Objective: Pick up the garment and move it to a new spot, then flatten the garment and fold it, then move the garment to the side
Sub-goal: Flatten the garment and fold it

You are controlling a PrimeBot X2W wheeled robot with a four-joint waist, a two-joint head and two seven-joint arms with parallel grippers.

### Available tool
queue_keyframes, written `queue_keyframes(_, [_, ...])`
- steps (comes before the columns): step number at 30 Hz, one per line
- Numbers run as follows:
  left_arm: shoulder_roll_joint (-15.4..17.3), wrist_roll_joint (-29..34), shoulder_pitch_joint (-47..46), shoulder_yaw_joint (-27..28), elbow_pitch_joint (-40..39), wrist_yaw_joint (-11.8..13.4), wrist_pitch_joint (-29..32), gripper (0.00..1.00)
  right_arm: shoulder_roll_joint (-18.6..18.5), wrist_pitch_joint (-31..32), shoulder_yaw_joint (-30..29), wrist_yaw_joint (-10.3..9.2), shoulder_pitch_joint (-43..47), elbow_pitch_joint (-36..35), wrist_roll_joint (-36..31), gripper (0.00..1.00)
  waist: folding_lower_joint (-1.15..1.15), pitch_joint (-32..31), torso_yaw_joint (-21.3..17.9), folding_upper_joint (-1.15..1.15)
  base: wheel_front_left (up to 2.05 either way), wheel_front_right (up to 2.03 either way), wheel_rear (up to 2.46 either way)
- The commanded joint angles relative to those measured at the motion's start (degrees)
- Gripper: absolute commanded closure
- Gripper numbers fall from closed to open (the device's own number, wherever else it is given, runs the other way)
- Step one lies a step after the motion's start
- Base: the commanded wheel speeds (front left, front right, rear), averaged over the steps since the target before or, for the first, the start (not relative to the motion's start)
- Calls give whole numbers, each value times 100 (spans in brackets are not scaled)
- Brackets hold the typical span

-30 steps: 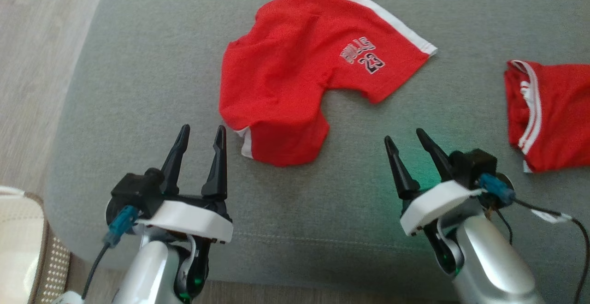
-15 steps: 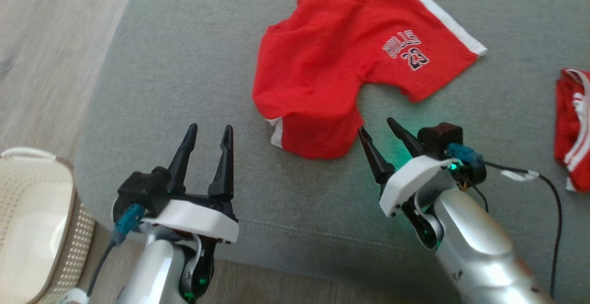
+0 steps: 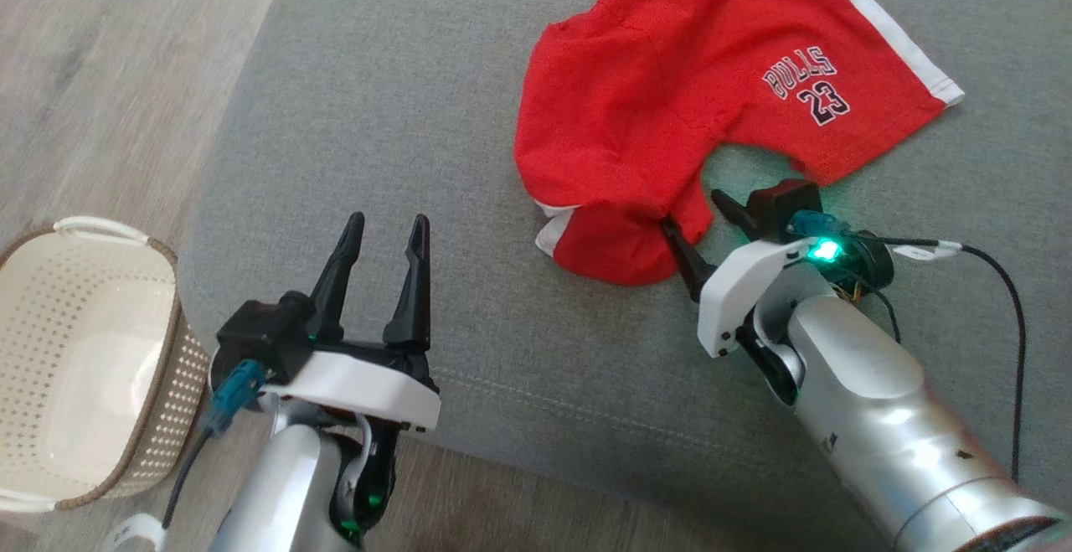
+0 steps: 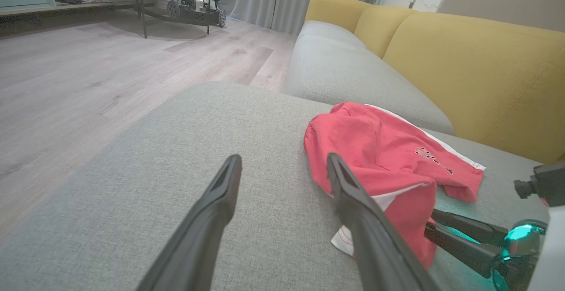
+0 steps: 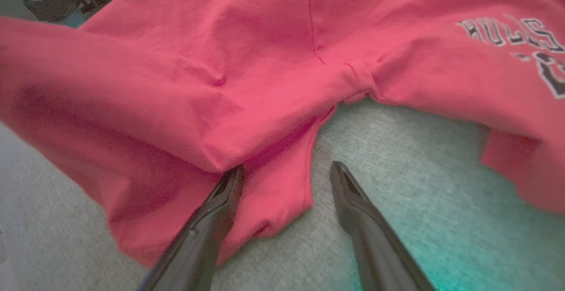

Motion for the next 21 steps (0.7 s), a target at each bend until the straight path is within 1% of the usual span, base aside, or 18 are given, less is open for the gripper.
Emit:
queue_keyframes(1, [36,-42,-216,141,-210,25,-30,0,100,34,240,-2,-62,36,-14,100,0,19,40,0,0,0,0])
queue_keyframes(6, [36,-42,-176,155,-185,53,-30,0,83,-57,435,-2,-178,184,-51,100,0,-52,6,0,0,0,0])
queue_keyframes(11, [36,-20,-109,212,-145,46,-30,0,-154,-174,489,-2,-246,248,-134,100,0,-264,-179,0,0,0,0])
queue_keyframes(17, [36,26,16,259,-131,27,-30,0,-796,-39,594,-2,-296,98,-266,100,0,-595,-492,0,0,0,0])
queue_keyframes(18, [36,31,44,267,-129,30,-30,0,-933,26,630,-2,-309,34,-291,100,0,-654,-547,0,0,0,0])
queue_keyframes(19, [36,37,100,281,-127,41,-30,0,-1205,194,710,-2,-329,-127,-336,100,0,-764,-654,0,0,0,0])
queue_keyframes(21, [36,40,157,278,-127,44,-30,0,-1438,394,761,-2,-326,-336,-311,100,0,-872,-749,0,0,0,0])
